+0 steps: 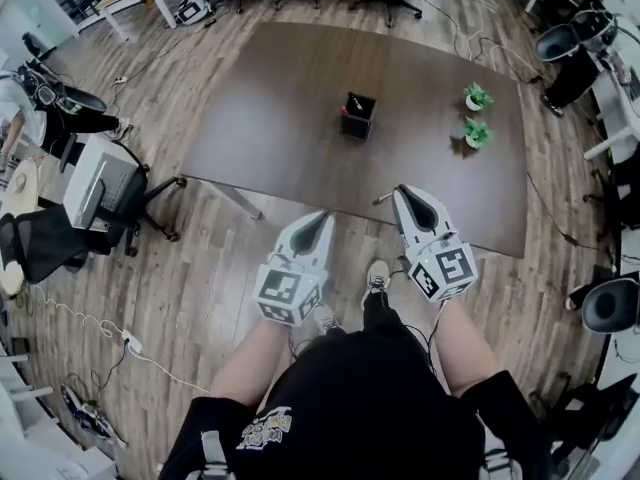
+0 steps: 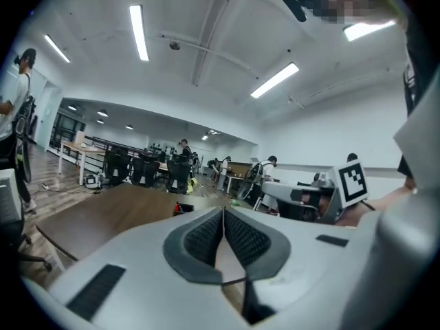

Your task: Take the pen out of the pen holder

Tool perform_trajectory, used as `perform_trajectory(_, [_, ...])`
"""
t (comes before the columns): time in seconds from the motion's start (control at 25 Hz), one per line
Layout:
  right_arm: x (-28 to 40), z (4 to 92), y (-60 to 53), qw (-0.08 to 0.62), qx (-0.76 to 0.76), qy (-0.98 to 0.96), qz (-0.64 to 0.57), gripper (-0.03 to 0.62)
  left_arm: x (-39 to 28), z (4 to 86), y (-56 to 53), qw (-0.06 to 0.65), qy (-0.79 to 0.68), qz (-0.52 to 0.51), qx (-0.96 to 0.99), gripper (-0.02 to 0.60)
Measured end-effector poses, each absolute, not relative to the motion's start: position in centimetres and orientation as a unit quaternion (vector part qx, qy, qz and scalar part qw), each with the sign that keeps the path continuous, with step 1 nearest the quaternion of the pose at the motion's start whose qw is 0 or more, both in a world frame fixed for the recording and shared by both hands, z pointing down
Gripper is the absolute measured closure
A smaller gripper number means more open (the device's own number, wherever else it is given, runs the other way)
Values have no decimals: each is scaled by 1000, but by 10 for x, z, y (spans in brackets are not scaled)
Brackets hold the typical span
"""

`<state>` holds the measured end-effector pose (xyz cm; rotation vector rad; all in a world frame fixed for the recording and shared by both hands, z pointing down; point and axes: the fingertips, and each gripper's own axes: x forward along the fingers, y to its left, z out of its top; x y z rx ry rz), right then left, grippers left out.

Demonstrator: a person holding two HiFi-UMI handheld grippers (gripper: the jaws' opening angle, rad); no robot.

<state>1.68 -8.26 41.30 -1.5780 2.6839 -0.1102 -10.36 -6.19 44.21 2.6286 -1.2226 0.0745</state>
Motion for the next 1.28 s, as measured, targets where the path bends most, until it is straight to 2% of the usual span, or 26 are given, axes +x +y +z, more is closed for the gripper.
perform_trajectory(0.32, [81, 406, -24, 8, -561, 827, -35, 563, -46, 437, -20, 121, -361, 32, 924, 571])
perform_trajectory(0.76, [139, 384, 9, 35, -511, 858, -30, 563, 19, 416, 13, 99, -412, 29, 905, 572])
perform_trajectory(1.28, [154, 396, 27, 56, -422, 904, -49, 563, 43, 417, 54, 87, -497, 39, 863, 572])
